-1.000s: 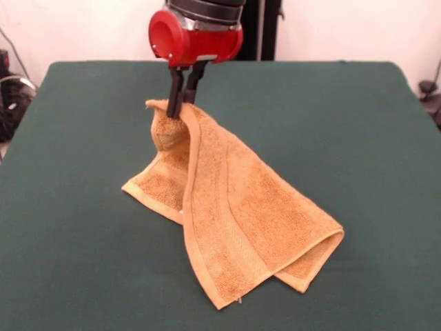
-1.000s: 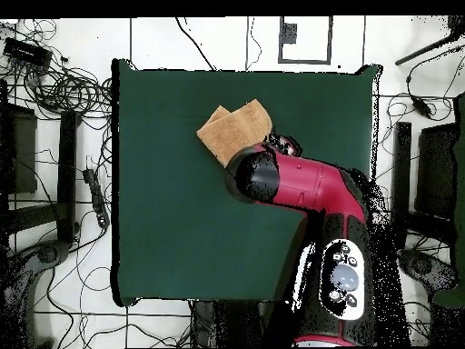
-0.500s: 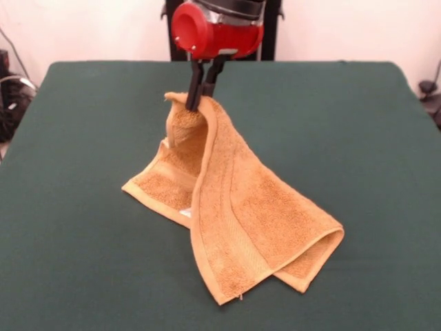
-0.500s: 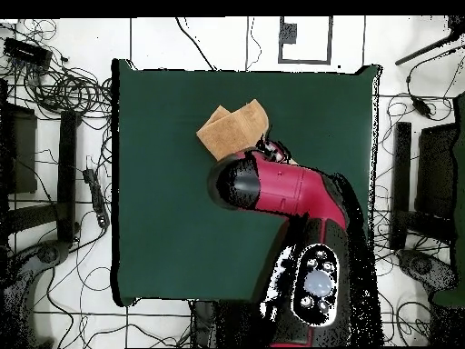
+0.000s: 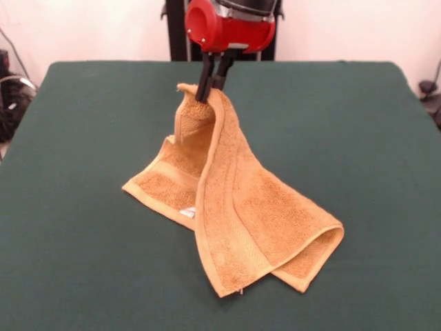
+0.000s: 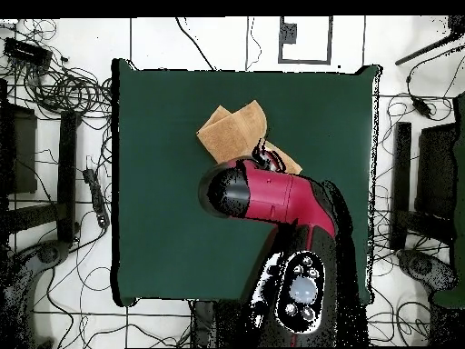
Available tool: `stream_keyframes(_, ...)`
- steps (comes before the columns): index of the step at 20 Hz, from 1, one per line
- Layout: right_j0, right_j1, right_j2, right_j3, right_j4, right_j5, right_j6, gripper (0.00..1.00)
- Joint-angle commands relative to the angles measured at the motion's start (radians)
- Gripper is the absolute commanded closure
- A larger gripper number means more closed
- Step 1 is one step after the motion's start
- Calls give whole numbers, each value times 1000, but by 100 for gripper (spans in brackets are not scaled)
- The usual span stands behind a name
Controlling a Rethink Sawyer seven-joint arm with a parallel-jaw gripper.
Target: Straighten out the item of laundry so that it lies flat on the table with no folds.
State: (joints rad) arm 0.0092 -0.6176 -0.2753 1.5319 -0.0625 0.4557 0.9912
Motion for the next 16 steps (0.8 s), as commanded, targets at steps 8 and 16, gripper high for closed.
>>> stream_keyframes(8, 5, 60, 43, 162, 22, -72, 320, 100)
stream_keyframes(16, 39, 96, 15, 169, 37, -84, 365, 100)
